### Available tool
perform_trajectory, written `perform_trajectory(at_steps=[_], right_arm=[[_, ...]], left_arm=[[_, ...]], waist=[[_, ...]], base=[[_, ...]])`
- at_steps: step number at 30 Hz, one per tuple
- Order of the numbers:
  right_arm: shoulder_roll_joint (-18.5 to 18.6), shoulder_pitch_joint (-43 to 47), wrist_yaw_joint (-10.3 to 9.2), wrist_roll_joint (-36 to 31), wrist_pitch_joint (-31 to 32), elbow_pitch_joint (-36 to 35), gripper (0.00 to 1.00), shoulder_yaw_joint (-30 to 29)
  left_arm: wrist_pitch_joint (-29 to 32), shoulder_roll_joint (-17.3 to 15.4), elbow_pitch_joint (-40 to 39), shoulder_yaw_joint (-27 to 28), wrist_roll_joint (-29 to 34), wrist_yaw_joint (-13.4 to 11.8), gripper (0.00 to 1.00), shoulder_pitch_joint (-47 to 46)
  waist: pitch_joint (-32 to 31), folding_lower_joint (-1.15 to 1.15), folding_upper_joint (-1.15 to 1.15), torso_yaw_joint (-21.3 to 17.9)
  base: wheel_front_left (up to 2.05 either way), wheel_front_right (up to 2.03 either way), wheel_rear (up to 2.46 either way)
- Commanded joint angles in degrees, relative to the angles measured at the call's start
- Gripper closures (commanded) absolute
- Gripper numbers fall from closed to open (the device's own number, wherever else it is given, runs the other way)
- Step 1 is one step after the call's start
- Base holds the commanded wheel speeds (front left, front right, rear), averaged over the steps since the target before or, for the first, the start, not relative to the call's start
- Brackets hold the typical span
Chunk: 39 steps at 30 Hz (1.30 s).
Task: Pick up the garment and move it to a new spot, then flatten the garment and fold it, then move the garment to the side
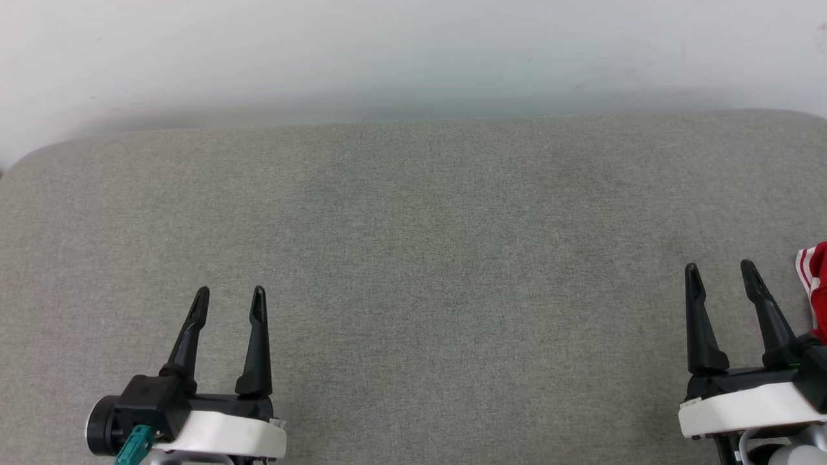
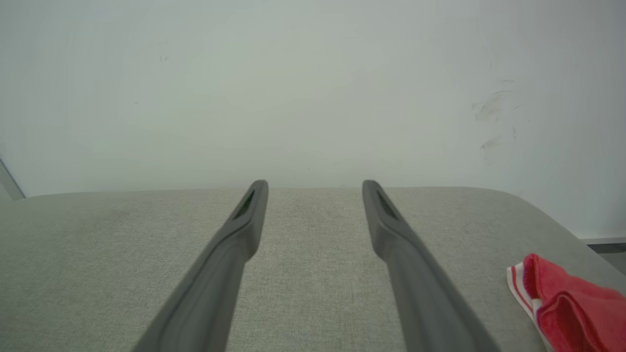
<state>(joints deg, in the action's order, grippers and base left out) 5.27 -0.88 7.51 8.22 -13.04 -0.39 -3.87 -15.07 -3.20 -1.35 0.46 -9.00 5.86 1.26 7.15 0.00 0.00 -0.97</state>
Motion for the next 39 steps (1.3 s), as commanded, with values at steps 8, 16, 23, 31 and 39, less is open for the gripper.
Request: perform_trajectory(at_steps=[8,16,23,31,39], right_arm=[[-1.0,-0.7,-0.04,-0.7,-0.9,0.9,0.00,-0.2],[-1.1,0.2,0.00,0.0,-1.0,2.2,1.00,0.3],[-0.9,-0.1,0.00,8.5,0.5,3.2,1.00,0.6],[-0.6,-0.8,0.00,16.4,2.0,4.4,1.00,0.8],[-0.4,-1.4,-0.01,24.6,3.6,5.5,1.00,0.9]], left_arm=[[-0.1,0.3,-0.3,0.7,-0.3,1.0,0.00,-0.1],[0.0,0.3,1.3,0.5,-1.1,1.1,1.00,0.3],[1.6,-0.1,2.3,0.4,-9.4,1.1,1.00,-0.2],[3.2,-0.5,3.8,0.4,-17.1,1.2,1.00,-1.1],[4.8,-0.9,5.4,0.5,-25.2,1.3,1.00,-1.9]], waist=[[-0.2,0.00,0.00,-0.3],[-0.4,0.00,0.00,-0.2],[-0.7,0.00,0.00,-0.1],[-1.1,0.00,0.00,0.0],[-1.5,0.00,0.00,0.0]], base=[[0.00,0.00,0.00],[0.00,0.00,0.00],[0.00,0.00,0.00],[0.00,0.00,0.00],[0.00,0.00,0.00]])
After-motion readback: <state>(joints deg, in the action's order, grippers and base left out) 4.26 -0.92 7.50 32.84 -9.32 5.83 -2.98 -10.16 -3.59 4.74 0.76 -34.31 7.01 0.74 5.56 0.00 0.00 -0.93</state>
